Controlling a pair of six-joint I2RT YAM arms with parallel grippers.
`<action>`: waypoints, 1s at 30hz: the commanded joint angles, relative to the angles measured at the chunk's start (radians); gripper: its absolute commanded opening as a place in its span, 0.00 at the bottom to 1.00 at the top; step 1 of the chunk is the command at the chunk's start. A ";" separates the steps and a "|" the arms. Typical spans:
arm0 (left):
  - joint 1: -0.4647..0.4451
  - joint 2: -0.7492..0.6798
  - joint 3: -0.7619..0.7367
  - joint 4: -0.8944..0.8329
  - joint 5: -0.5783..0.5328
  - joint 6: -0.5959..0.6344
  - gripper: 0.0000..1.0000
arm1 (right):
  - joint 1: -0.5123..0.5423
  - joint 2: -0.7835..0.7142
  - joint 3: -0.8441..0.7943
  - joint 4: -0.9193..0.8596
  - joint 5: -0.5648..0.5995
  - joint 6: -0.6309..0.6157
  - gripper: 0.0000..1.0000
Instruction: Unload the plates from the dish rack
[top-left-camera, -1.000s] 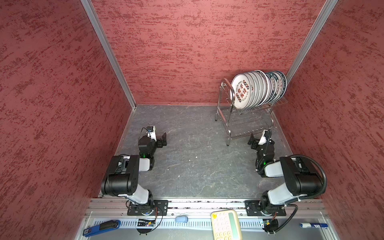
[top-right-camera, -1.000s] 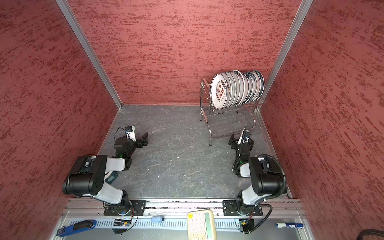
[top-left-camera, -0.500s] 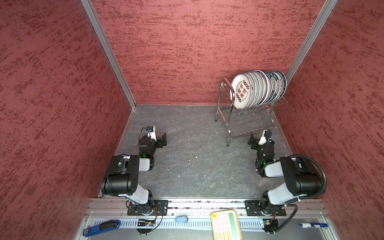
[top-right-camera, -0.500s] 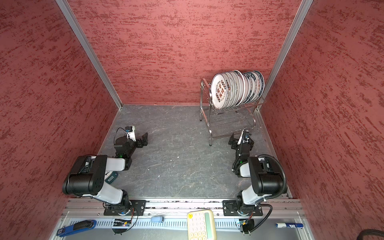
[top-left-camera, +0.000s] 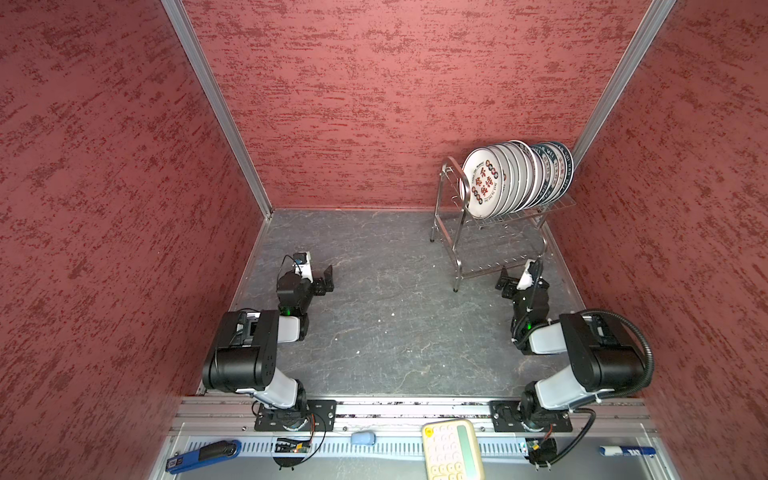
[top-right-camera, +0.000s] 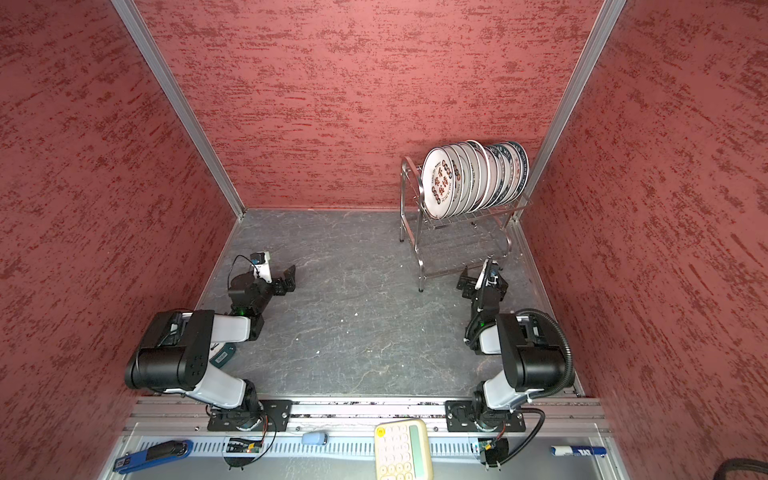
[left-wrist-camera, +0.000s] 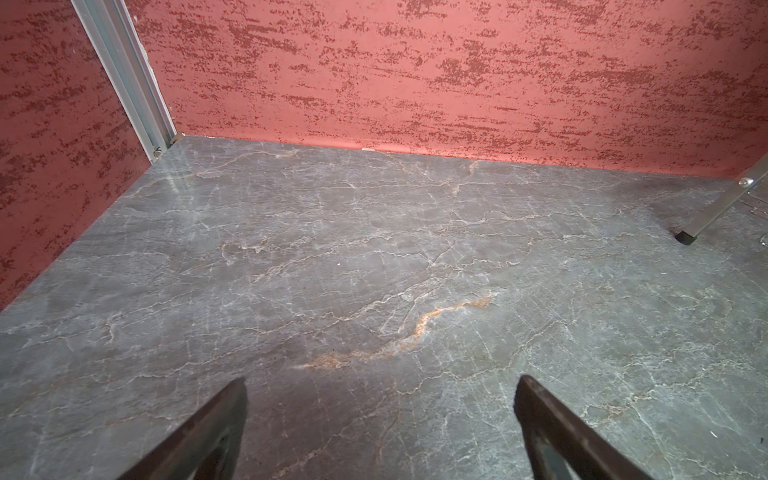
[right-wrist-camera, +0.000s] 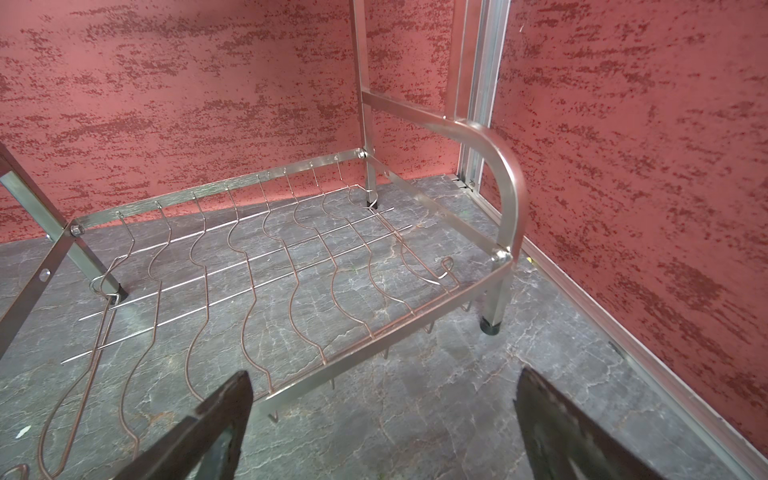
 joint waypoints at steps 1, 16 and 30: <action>-0.004 -0.007 0.010 -0.003 -0.001 0.005 1.00 | -0.004 -0.005 0.018 0.011 0.010 -0.003 0.99; -0.003 -0.008 0.010 -0.003 -0.001 0.004 0.99 | -0.004 -0.005 0.018 0.009 0.010 -0.002 0.99; -0.018 -0.047 0.043 -0.092 -0.026 0.017 0.99 | -0.005 -0.091 0.041 -0.109 0.004 -0.011 0.99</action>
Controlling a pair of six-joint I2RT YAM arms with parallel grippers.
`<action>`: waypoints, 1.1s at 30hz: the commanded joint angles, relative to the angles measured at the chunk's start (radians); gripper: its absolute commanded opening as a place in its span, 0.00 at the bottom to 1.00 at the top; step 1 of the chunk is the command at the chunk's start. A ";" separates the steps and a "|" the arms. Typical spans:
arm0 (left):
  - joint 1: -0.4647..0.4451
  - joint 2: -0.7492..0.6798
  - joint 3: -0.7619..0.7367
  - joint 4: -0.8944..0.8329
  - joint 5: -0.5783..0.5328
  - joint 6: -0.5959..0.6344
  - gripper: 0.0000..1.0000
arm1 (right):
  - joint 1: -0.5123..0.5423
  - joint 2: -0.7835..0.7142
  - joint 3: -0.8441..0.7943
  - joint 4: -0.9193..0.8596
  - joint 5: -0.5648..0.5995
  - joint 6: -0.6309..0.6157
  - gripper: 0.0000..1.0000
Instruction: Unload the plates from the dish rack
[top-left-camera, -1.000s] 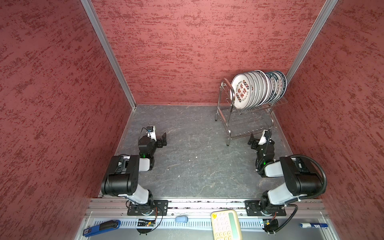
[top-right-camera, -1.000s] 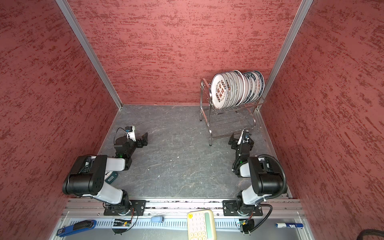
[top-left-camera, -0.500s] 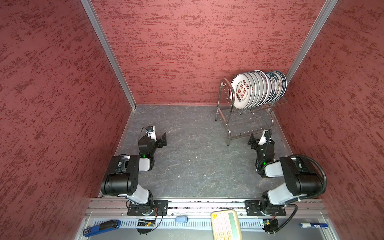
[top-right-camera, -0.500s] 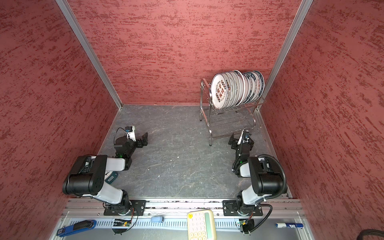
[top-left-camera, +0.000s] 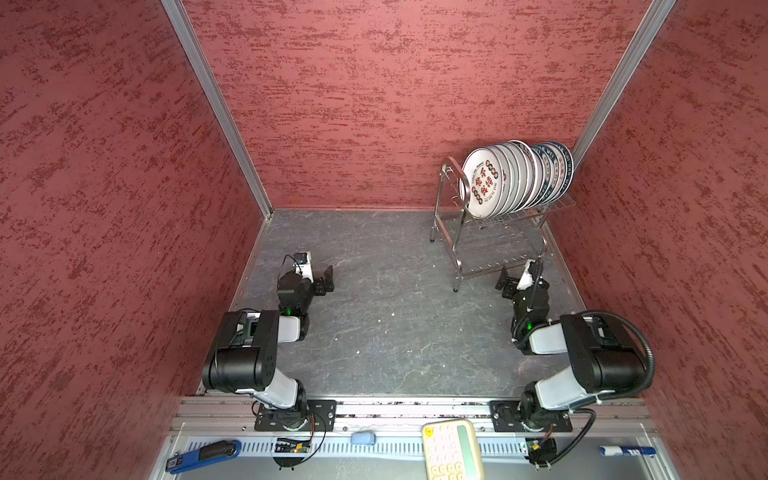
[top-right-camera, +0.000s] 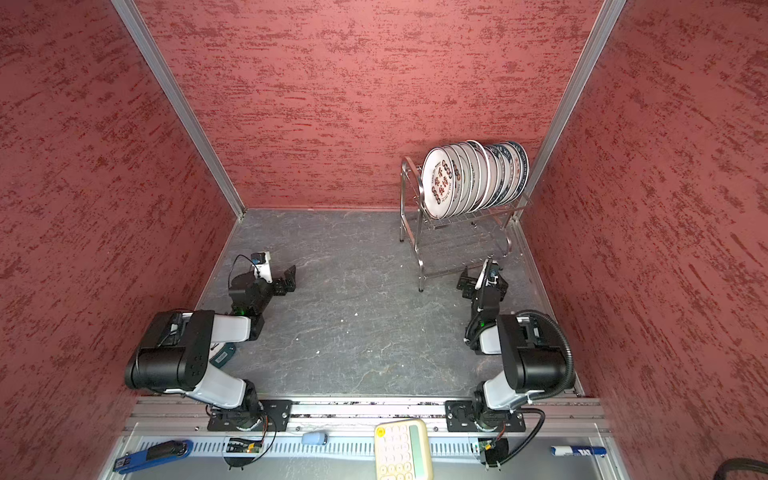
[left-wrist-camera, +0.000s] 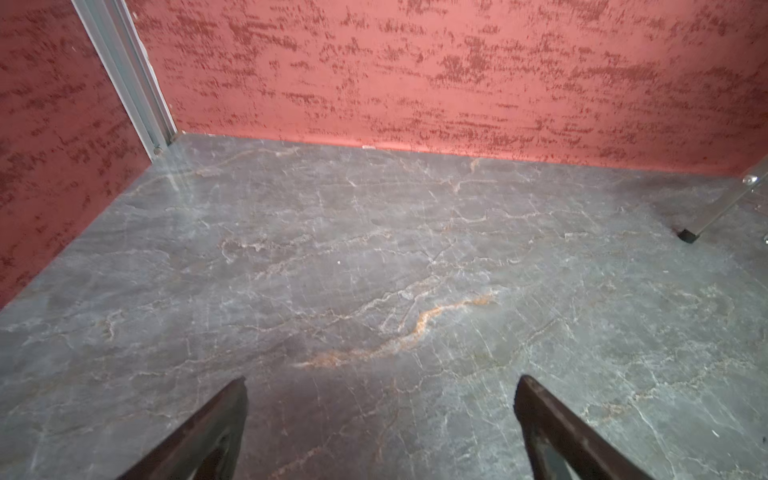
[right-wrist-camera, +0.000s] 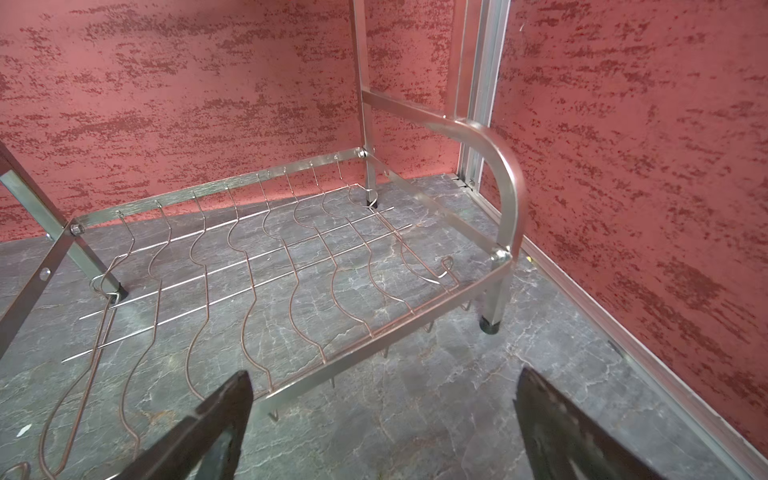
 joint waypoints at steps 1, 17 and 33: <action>-0.011 -0.045 0.043 -0.080 -0.015 0.017 0.99 | -0.004 -0.103 0.046 -0.099 0.005 -0.009 0.99; -0.174 -0.282 0.147 -0.458 -0.192 0.019 0.99 | -0.004 -0.465 0.149 -0.661 0.045 0.139 0.99; -0.346 -0.428 0.380 -1.151 -0.298 -0.296 0.99 | -0.004 -0.385 0.536 -1.332 -0.063 0.347 0.99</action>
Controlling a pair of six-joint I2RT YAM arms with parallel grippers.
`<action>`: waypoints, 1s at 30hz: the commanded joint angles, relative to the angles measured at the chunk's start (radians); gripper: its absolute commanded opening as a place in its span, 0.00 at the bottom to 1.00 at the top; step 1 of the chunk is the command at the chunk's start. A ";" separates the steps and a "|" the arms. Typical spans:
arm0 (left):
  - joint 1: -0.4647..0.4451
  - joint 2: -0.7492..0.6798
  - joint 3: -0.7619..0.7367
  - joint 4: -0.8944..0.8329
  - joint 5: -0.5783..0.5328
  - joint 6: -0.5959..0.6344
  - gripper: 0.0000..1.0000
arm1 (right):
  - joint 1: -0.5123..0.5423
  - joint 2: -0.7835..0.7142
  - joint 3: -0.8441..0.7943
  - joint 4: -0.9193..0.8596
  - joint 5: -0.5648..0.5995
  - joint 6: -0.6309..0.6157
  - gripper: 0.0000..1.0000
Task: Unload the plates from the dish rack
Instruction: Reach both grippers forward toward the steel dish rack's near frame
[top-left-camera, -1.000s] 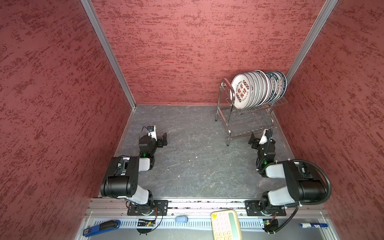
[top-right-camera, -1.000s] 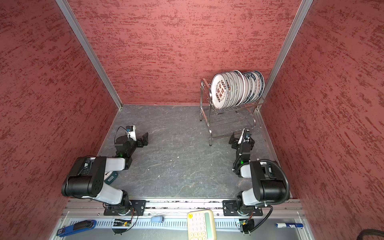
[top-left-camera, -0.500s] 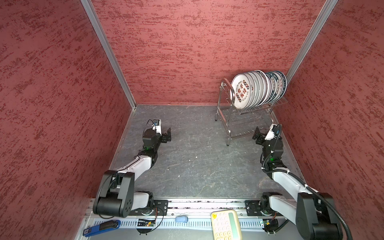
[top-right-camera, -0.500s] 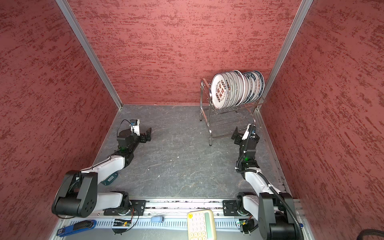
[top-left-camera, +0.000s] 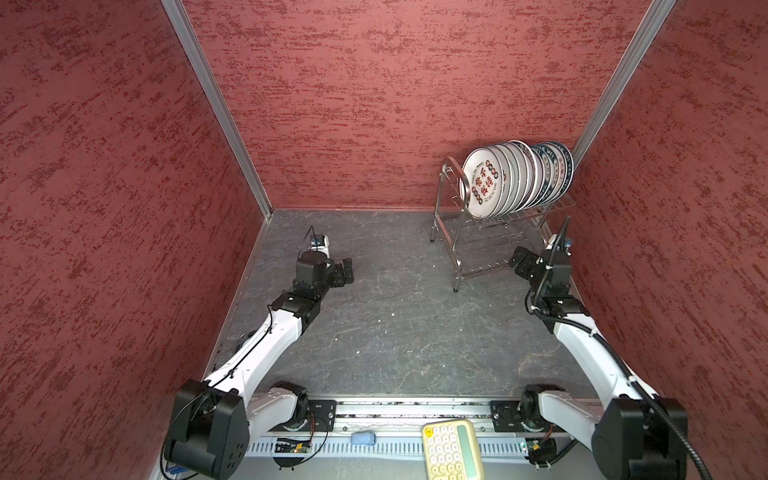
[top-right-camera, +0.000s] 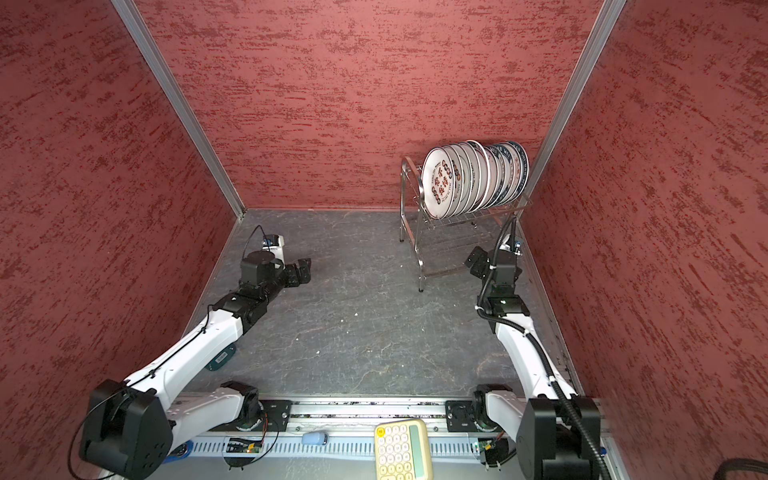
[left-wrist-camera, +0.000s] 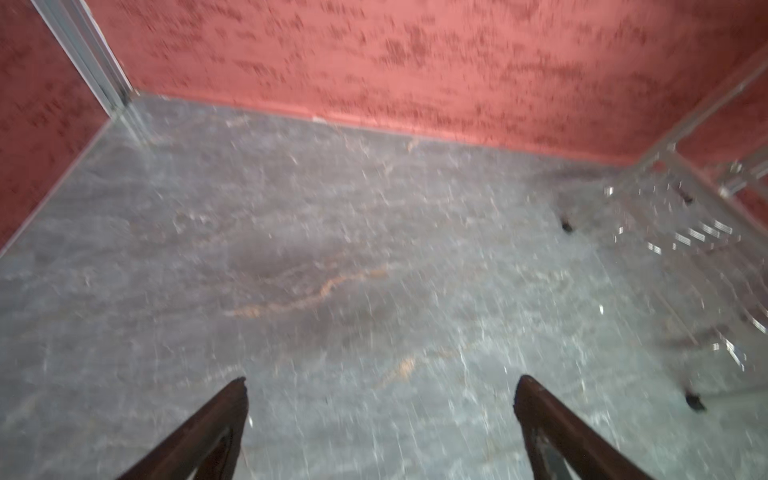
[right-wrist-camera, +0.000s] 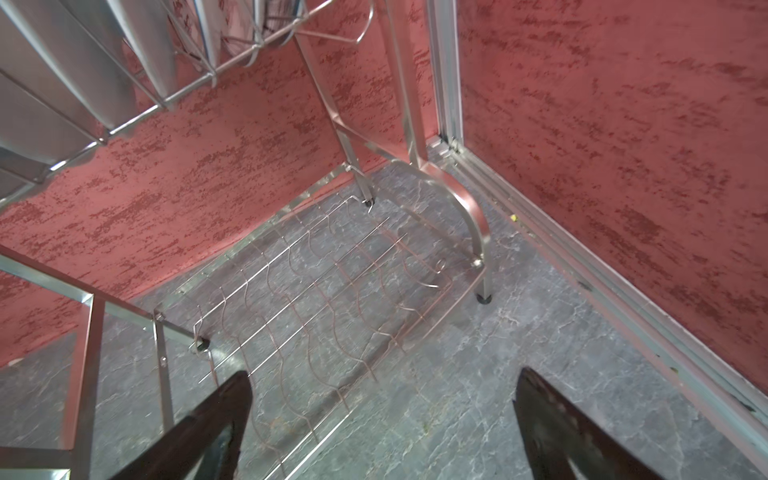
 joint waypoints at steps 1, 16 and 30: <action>-0.025 -0.027 0.040 -0.175 -0.043 -0.098 0.99 | -0.004 0.040 0.077 -0.190 -0.050 0.012 0.99; -0.146 -0.042 0.084 -0.291 -0.009 -0.292 0.99 | -0.062 0.195 0.168 -0.320 -0.077 0.031 0.99; -0.412 0.155 0.195 -0.153 0.033 -0.266 0.99 | -0.257 0.340 0.256 -0.266 -0.160 0.030 0.99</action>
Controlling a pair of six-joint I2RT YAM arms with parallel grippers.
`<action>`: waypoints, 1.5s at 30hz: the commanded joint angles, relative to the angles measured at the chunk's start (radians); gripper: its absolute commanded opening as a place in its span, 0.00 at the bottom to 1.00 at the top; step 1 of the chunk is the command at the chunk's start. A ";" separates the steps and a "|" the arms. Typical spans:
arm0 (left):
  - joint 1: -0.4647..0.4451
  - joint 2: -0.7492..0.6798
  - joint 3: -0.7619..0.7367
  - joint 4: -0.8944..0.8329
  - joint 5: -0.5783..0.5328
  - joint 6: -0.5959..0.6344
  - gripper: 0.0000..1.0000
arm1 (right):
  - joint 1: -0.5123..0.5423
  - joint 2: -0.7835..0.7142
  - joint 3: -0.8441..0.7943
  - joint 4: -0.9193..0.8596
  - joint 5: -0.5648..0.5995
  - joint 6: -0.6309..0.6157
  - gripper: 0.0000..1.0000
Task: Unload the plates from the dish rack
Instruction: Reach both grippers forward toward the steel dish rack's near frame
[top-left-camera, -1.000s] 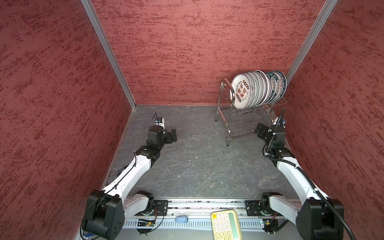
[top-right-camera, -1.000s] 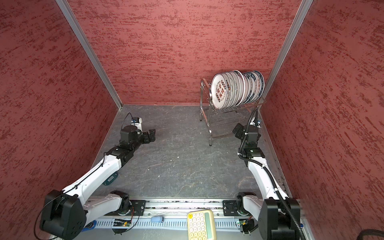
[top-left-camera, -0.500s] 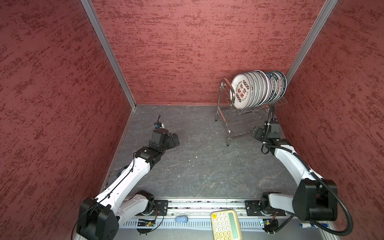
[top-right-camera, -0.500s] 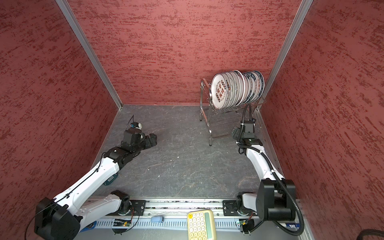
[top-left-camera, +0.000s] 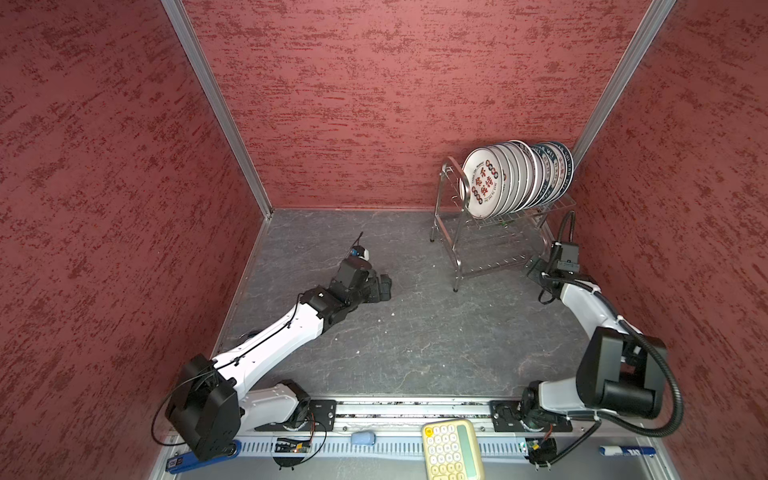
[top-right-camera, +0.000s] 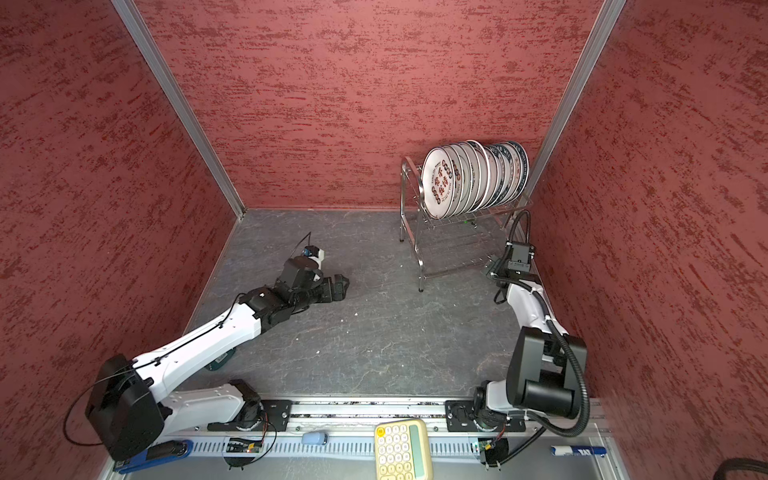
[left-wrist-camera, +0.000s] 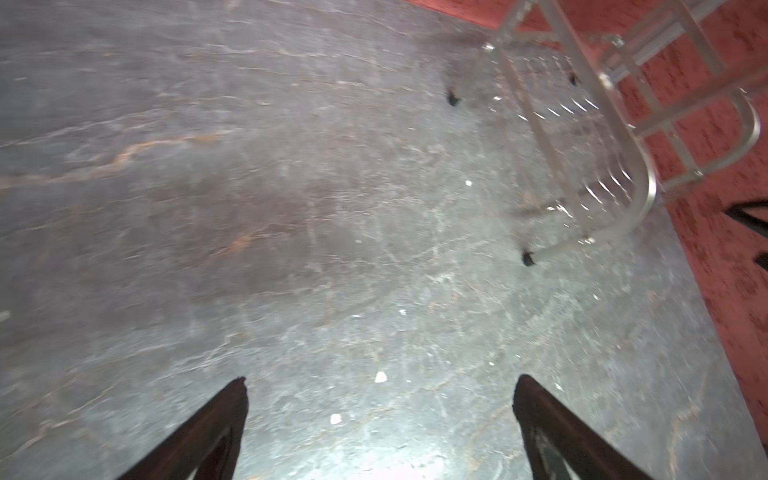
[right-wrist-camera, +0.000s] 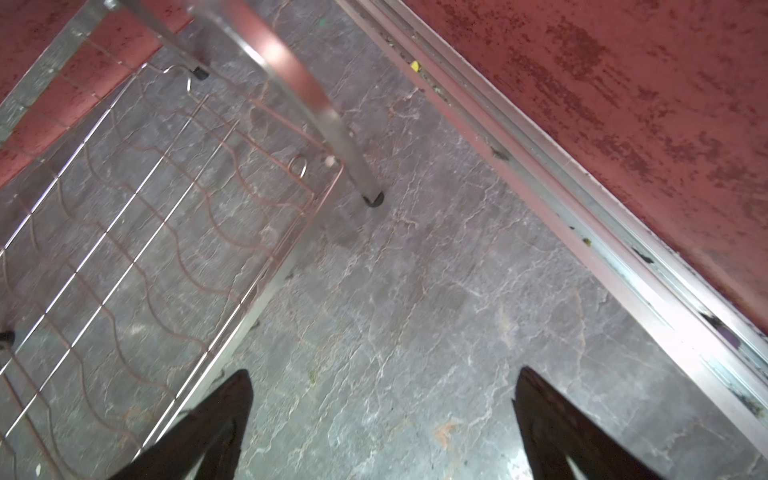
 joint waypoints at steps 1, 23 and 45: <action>-0.061 0.061 0.054 0.061 -0.005 0.010 0.99 | -0.023 0.046 0.074 0.039 -0.051 0.005 0.99; -0.237 0.369 0.285 0.064 -0.053 0.016 1.00 | -0.087 0.298 0.273 0.220 -0.140 -0.163 0.96; -0.241 0.448 0.325 0.065 -0.056 0.030 0.99 | -0.088 0.393 0.317 0.280 -0.342 -0.260 0.65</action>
